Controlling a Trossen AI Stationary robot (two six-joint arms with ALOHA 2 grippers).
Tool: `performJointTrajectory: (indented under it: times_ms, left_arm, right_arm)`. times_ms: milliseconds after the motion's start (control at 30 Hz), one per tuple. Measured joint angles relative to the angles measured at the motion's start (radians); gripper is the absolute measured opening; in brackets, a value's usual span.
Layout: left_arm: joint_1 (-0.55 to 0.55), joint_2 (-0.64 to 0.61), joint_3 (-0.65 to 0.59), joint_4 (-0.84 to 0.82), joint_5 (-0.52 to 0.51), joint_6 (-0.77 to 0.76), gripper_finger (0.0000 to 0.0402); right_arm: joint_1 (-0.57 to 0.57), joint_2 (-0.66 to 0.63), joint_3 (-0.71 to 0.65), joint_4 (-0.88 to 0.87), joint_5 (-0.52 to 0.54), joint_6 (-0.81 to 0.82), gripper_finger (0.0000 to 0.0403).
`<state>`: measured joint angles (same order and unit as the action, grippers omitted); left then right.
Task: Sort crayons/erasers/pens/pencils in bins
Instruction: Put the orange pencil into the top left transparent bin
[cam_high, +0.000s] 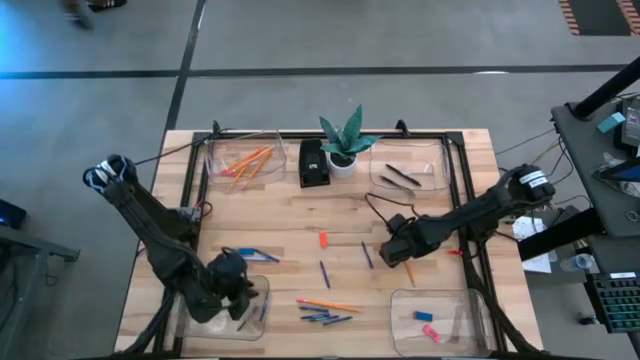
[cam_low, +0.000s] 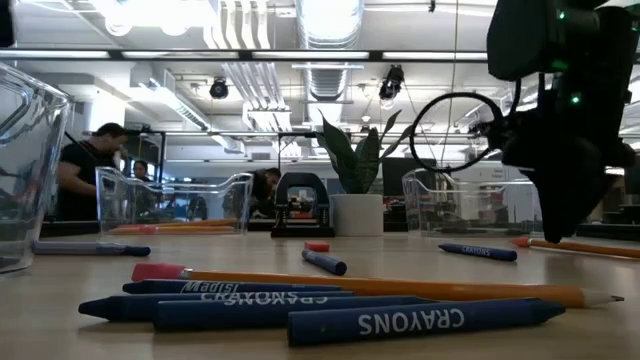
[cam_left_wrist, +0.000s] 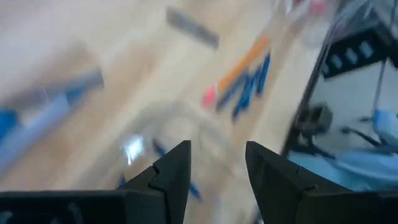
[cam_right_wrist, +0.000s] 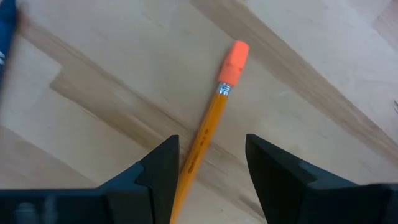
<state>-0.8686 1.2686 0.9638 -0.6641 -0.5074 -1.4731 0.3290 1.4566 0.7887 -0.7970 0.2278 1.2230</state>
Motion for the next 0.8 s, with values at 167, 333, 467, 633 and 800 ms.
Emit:
performJointTrajectory:
  times_ms: [167,333,467,633,800]
  left_arm:
    - [0.005,-0.035,0.001,0.009,-0.289,0.212,0.0139]
    - [0.007,-0.050,-0.007,0.045,-0.506,0.307,0.0139]
    - [0.027,-0.058,-0.007,0.053,-0.630,0.313,0.0139]
    - [0.063,-0.058,-0.008,0.054,-0.656,0.336,0.0139]
    - [0.089,-0.038,-0.013,0.055,-0.656,0.363,0.0139]
  right_arm:
    - [-0.009,0.020,0.000,0.000,-0.001,-0.013,0.0163]
    - [-0.026,0.041,-0.003,0.008,-0.013,-0.029,0.0125]
    - [-0.042,0.054,-0.003,0.030,-0.043,-0.042,0.0091]
    - [-0.057,0.058,-0.005,0.064,-0.056,-0.104,0.0050]
    - [-0.063,0.057,-0.006,0.072,-0.057,-0.150,0.0018]
